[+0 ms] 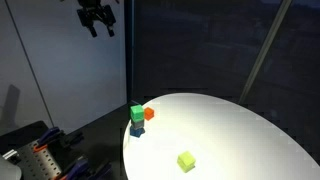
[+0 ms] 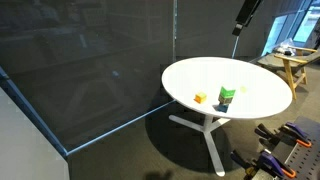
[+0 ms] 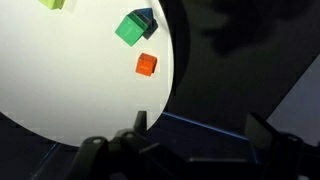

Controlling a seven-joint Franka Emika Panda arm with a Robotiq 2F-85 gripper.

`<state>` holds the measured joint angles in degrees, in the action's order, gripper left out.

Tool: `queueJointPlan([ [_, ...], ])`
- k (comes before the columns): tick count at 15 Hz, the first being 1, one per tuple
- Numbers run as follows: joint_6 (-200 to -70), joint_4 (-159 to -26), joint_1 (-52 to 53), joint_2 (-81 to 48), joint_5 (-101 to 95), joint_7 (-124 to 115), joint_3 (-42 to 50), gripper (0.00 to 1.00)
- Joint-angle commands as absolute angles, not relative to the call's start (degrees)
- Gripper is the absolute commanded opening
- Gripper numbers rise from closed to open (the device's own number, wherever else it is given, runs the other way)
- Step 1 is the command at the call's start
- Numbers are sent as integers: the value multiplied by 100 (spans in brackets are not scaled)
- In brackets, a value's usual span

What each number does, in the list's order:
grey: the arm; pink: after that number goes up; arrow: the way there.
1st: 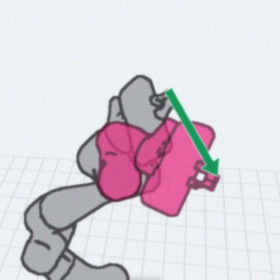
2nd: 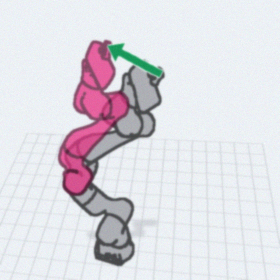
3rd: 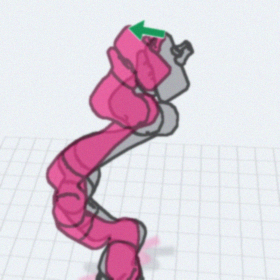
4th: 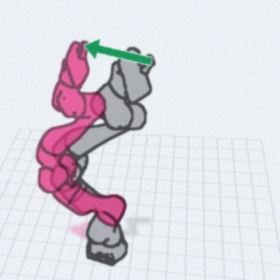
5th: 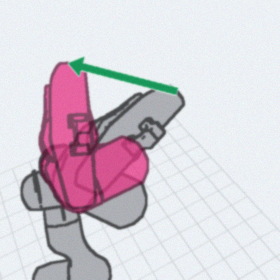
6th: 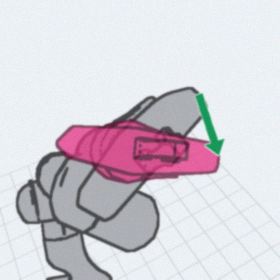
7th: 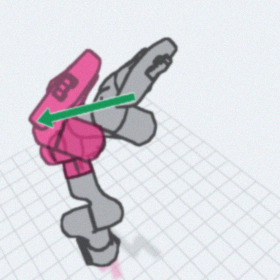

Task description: Pick up the green block from the gray block and put it on the lime green block

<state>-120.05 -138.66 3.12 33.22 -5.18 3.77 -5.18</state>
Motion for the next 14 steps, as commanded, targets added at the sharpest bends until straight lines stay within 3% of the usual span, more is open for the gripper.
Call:
queueJointPlan([
  [1,-11991,-13854,365,3321,-549,350,-475,100],
  [14,-12005,-13817,390,3300,-418,401,-380,100],
])
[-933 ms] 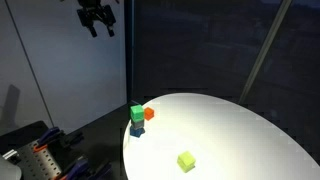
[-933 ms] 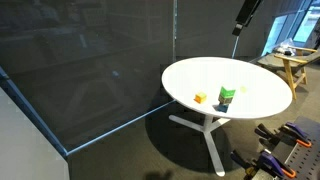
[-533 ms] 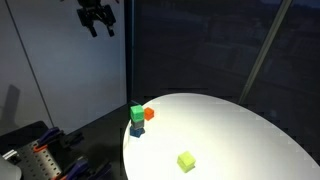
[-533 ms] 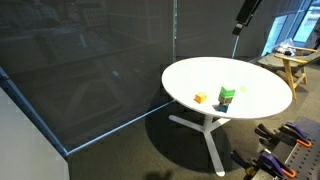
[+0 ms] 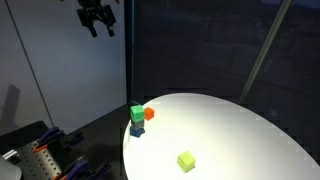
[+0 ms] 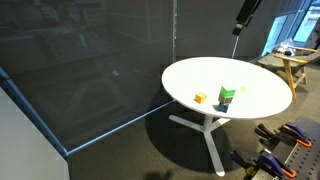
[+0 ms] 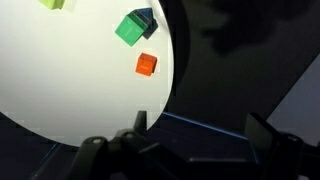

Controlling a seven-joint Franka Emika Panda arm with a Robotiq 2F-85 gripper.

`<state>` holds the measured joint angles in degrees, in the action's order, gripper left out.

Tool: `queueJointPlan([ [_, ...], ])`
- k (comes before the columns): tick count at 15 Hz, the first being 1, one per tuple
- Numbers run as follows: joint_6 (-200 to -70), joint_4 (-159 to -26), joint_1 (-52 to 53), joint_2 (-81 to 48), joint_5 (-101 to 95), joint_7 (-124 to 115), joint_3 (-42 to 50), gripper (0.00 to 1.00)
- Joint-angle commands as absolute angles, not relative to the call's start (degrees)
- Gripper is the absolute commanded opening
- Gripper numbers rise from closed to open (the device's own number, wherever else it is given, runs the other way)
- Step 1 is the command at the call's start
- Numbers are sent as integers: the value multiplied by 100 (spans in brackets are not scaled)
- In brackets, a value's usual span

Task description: Pick up the green block from the gray block and put it on the lime green block

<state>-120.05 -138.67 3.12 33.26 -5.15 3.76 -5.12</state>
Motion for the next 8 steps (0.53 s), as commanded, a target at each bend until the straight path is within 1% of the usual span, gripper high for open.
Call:
queueJointPlan([
  [1,-12009,-13799,392,3297,-358,415,-331,100],
  [8,-12069,-13721,343,3302,122,448,27,100],
])
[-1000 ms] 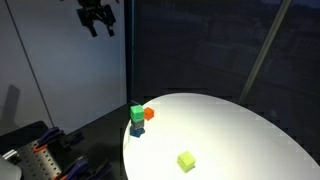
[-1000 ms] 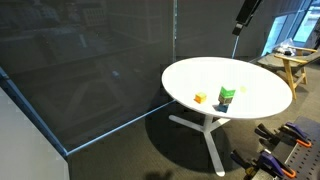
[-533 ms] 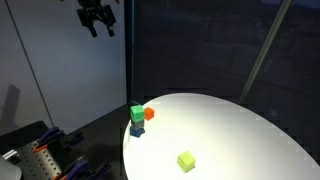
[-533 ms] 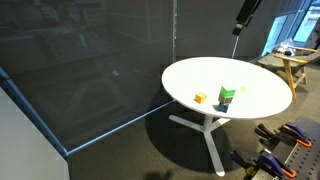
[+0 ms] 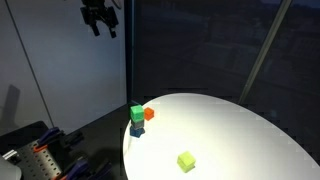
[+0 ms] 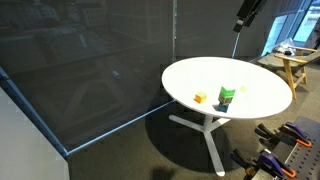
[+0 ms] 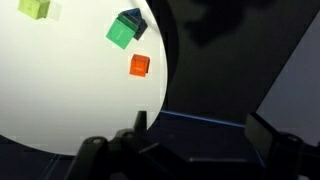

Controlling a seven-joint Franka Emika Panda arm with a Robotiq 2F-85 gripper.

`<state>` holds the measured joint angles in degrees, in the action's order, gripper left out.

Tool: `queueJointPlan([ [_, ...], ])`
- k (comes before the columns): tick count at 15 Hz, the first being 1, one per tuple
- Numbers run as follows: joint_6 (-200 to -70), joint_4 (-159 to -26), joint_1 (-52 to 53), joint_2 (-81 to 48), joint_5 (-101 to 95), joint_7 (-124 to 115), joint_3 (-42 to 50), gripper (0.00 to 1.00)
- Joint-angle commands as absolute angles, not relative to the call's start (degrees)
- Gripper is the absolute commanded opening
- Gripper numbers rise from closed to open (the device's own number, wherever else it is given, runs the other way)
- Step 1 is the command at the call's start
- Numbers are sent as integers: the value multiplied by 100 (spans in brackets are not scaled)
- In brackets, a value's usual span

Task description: Pick up the green block from the gray block and put it on the lime green block

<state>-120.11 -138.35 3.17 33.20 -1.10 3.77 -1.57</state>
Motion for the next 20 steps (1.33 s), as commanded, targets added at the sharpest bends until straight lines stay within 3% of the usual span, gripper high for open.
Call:
queueJointPlan([
  [1,-12118,-13700,326,3293,216,416,82,100],
  [20,-11734,-12568,-458,1745,430,-1481,218,100],
])
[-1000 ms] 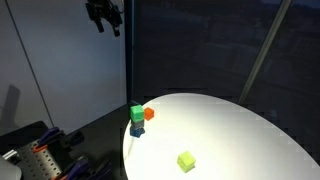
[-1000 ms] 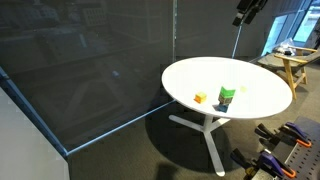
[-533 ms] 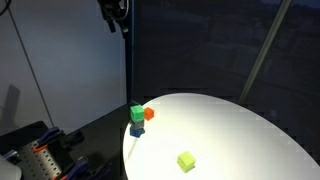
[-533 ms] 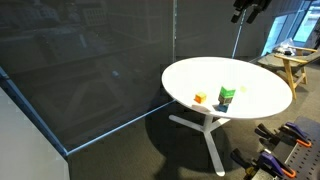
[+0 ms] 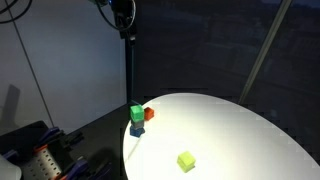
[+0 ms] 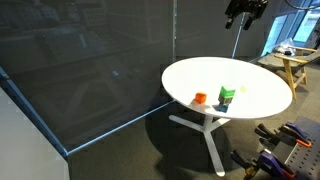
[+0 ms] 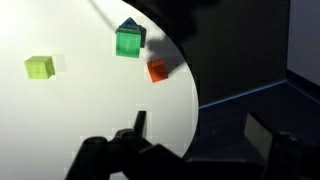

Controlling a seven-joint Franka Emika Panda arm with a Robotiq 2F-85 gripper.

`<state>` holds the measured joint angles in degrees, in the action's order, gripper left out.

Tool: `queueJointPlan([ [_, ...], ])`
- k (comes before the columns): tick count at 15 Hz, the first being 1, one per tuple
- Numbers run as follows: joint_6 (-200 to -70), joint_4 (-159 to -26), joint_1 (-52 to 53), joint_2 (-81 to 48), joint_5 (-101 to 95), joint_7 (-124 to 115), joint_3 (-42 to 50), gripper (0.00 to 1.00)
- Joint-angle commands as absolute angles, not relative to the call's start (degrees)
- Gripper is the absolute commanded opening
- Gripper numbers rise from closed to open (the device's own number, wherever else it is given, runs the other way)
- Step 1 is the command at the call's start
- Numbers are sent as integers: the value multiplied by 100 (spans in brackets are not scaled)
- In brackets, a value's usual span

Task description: Pick up the green block from the gray block and put it on the lime green block

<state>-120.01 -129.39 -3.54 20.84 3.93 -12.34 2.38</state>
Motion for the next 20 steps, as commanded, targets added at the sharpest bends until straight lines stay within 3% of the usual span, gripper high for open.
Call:
queueJointPlan([
  [1,-11728,-12529,-488,1655,414,-1556,225,100],
  [20,-12309,-12631,-641,721,390,-2467,354,100],
])
